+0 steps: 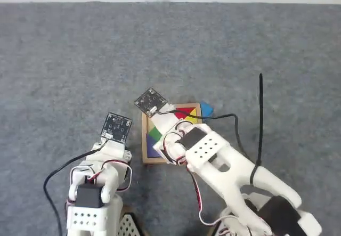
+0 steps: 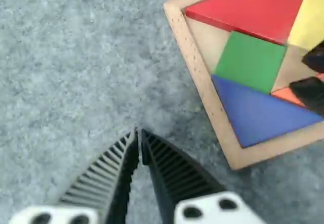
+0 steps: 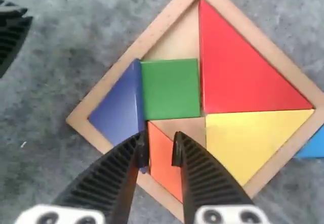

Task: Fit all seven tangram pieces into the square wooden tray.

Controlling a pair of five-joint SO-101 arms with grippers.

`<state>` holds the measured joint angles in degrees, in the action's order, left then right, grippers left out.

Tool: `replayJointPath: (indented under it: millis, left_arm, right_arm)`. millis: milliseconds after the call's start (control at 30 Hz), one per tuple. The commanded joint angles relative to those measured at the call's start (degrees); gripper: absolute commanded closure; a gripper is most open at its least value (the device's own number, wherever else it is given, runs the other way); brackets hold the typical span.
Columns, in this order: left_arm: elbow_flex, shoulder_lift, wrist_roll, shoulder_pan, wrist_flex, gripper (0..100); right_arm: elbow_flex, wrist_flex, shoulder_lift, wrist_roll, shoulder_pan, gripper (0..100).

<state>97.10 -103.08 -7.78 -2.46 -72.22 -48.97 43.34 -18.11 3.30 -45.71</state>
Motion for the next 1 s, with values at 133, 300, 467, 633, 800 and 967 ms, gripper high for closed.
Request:
replayJointPath:
  millis: [133, 300, 467, 633, 800, 967]
  left_arm:
    - [-0.66, -1.41, 0.44, -0.26, -0.35, 99]
    - [-0.66, -1.41, 0.44, -0.26, -0.35, 99]
    - [-0.66, -1.41, 0.44, -0.26, -0.35, 99]
    - [-0.66, -1.41, 0.44, -0.26, -0.35, 99]
    - [-0.66, -1.41, 0.44, -0.26, -0.35, 99]
    - [-0.66, -1.41, 0.44, -0.26, -0.35, 99]
  right_arm:
    - [-0.35, -1.01, -2.77, 0.88, -0.57, 91.6]
    - [-0.53, -0.84, -2.59, 0.97, -0.57, 91.6]
    - [-0.97, -1.36, 1.45, 3.96, -1.8, 91.9]
    - [-0.53, -3.47, 5.58, 4.13, -2.15, 91.9]
    - [0.0, -3.21, 6.02, 4.13, -1.98, 91.9]
    - [0.0, -3.12, 1.98, 3.87, 1.54, 91.8]
